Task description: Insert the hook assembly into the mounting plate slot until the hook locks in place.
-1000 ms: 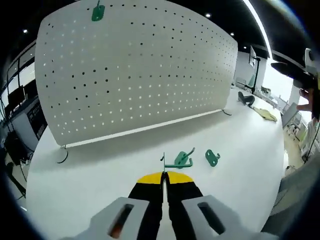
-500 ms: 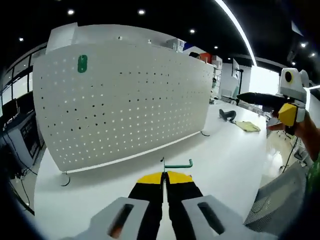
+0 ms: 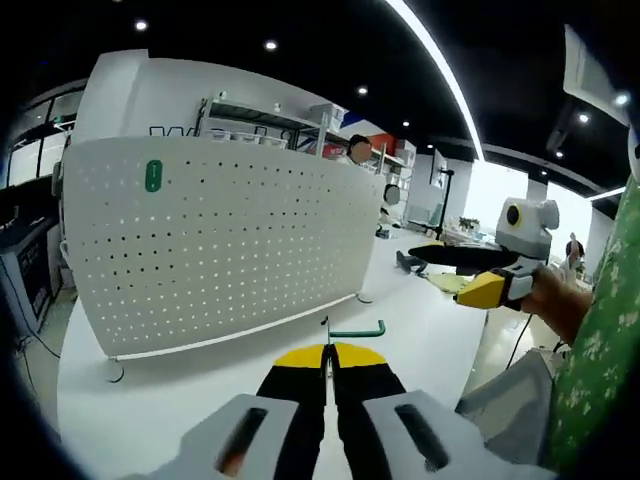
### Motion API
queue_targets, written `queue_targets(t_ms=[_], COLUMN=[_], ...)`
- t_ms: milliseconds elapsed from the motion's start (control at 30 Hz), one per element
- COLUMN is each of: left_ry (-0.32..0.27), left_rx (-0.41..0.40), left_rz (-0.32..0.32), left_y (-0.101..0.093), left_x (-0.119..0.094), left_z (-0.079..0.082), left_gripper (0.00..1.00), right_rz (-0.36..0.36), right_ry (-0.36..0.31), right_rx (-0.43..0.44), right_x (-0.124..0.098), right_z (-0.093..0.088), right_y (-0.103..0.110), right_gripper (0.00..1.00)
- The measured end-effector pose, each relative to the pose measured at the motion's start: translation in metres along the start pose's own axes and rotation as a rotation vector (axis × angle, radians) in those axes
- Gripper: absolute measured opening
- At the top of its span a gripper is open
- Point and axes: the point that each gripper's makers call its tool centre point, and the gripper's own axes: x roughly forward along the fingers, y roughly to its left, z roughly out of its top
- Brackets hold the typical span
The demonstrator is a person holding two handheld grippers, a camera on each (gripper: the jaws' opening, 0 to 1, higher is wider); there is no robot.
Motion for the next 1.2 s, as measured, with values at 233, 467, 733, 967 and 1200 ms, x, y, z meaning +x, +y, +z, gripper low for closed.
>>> queue_targets(t_ms=[233, 467, 733, 967, 1200], left_ry=[-0.021, -0.041, -0.023, 0.001, 0.001], left_rx=[0.028, 0.053, 0.131, 0.179, 0.193], left_rz=[-0.116, -0.255, -0.356, -0.481, -0.558], left_y=[-0.021, -0.044, -0.061, -0.080, -0.090], left_x=[-0.009, -0.016, -0.022, -0.026, -0.030], left_z=[0.011, 0.021, 0.025, 0.023, 0.024], left_gripper=[0.02, 0.02, 0.02, 0.02, 0.02], right_rz=[0.042, 0.121, 0.218, 0.376, 0.483], right_ry=[-0.007, -0.022, -0.019, -0.040, -0.035], right_rx=[0.003, 0.027, 0.033, 0.091, 0.114], right_x=[-0.002, -0.006, -0.008, -0.015, -0.023], right_z=[0.002, 0.006, 0.007, 0.015, 0.019], right_y=[0.009, 0.023, 0.043, 0.070, 0.087], right_gripper=[0.71, 0.53, 0.31, 0.17, 0.12])
